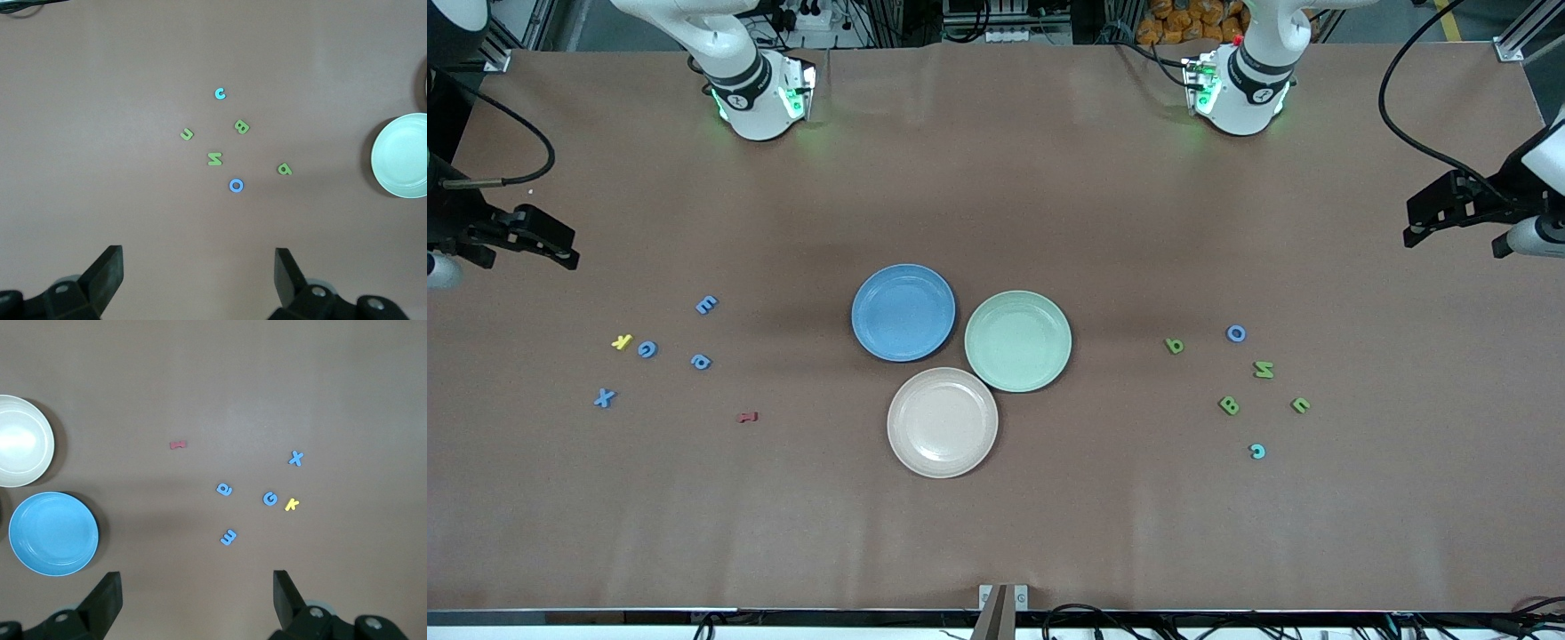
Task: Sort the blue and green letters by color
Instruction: 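Move both grippers out from rest toward the letter groups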
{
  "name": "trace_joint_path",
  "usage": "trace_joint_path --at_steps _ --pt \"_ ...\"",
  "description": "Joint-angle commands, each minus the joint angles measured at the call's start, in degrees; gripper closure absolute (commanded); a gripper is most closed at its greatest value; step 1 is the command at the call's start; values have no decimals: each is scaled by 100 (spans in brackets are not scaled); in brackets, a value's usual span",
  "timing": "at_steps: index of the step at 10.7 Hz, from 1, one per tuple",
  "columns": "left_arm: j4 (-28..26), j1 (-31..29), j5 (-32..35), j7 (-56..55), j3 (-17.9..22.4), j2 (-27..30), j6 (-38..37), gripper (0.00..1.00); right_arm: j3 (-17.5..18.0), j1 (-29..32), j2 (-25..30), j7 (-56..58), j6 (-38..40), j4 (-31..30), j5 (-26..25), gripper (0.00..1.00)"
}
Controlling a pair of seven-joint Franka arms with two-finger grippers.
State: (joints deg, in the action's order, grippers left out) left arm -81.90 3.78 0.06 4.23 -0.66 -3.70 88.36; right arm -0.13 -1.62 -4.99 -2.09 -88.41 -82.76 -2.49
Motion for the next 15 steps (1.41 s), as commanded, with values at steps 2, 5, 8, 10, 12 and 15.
trace_joint_path --at_steps 2,5,8,10,12,15 --pt "24 0 -129 25 31 9 -12 0 -14 -13 -11 -142 -79 76 -50 0" --pt "24 -35 -129 25 40 -8 -12 0 -49 65 -11 -151 -246 67 213 0" --pt "16 -35 19 104 49 -26 -3 0 -49 75 -19 -151 -290 67 223 0" --pt "-10 -26 81 61 49 -35 32 0 -40 40 -46 -151 -326 67 223 0" --pt "-177 -87 29 8 40 -52 190 0 -40 66 -54 -160 -291 76 240 0" --pt "-1088 -166 29 -1 49 -35 943 0 -5 -285 -98 -63 -195 -2 196 0"
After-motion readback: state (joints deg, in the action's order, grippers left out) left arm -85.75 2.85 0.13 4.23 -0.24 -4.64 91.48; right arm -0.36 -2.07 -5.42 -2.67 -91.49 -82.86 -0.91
